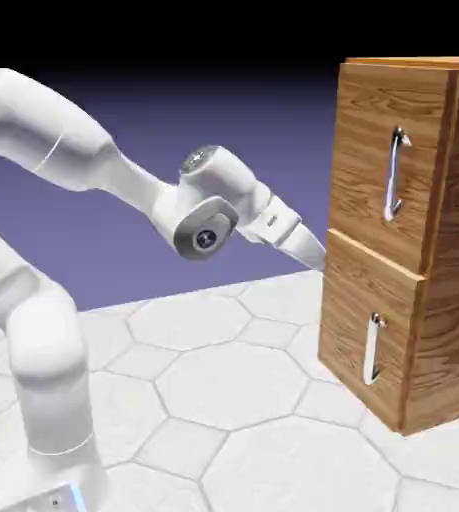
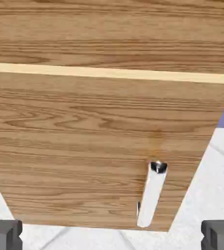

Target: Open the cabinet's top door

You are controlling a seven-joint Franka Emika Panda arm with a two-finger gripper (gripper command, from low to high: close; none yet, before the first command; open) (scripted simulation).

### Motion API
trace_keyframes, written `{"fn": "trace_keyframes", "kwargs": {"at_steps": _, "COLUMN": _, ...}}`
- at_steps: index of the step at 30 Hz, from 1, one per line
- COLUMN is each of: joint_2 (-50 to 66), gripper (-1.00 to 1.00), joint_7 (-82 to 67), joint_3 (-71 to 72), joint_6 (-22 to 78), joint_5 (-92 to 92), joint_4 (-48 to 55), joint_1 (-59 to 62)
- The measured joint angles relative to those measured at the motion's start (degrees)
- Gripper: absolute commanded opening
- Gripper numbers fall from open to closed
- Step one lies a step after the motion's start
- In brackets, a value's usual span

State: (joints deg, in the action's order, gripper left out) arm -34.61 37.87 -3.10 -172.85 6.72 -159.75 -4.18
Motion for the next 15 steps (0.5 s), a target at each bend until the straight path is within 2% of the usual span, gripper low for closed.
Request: {"fn": "trace_keyframes", "kwargs": {"at_steps": 15, "joint_2": -10.9, "gripper": 1.00, "joint_7": -25.5, "joint_3": -17.2, "joint_6": 6.4, "joint_5": 37.4, "joint_4": 6.9, "joint_1": -19.4}}
